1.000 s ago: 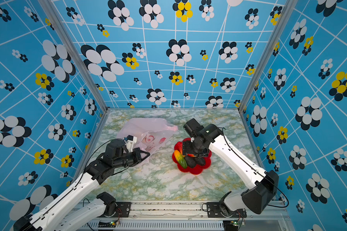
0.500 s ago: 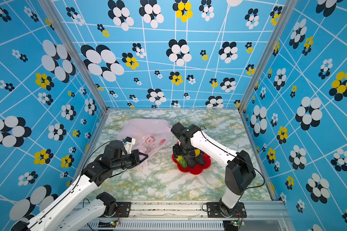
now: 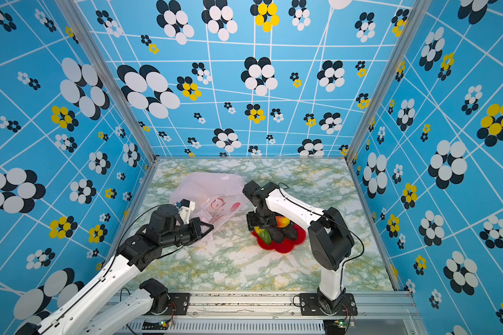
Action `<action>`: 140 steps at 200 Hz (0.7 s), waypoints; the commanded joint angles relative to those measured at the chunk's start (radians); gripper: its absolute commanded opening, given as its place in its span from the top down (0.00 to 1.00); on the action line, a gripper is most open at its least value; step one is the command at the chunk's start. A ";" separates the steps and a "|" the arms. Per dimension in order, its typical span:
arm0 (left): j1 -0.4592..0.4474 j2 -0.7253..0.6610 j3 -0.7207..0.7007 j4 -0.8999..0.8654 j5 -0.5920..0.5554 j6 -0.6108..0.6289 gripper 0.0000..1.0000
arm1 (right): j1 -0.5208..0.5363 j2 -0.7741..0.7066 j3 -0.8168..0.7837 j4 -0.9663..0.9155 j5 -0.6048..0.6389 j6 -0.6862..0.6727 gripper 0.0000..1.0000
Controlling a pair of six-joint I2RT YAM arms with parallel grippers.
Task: Place the fruits into the plastic bag
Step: Pick up the fruit from the plate.
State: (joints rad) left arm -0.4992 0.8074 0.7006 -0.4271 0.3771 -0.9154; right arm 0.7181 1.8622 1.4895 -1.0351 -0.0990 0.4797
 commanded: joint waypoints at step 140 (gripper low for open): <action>-0.002 -0.011 -0.013 -0.011 -0.021 -0.001 1.00 | 0.006 0.097 0.061 -0.025 0.074 -0.059 0.50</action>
State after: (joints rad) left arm -0.4988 0.8074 0.7006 -0.4416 0.3683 -0.9161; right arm 0.7177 1.9484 1.5364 -1.0393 -0.0395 0.4324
